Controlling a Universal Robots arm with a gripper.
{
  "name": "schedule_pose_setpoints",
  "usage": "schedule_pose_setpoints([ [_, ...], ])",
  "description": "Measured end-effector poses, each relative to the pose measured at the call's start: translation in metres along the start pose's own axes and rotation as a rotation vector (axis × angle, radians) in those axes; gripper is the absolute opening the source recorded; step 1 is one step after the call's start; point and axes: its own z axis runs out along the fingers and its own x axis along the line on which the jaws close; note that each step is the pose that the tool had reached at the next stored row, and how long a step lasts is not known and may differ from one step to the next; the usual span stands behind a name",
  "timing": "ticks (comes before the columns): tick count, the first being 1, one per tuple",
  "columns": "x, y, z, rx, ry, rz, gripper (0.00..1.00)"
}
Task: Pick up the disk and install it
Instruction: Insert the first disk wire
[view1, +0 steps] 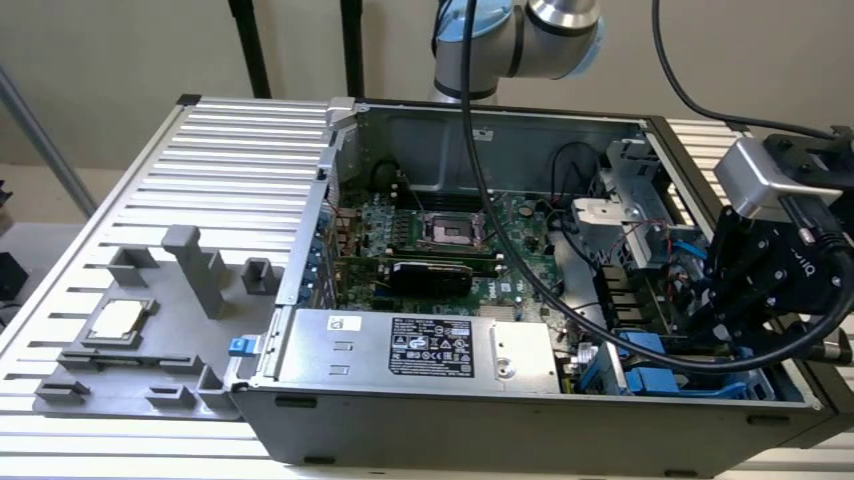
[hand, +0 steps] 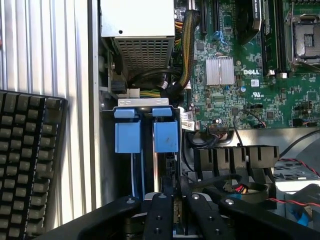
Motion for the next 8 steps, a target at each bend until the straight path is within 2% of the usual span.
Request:
schedule_pose_setpoints([
  [8,-0.0001,-0.0012,0.0008,0.0001,-0.0003,0.000,0.16],
])
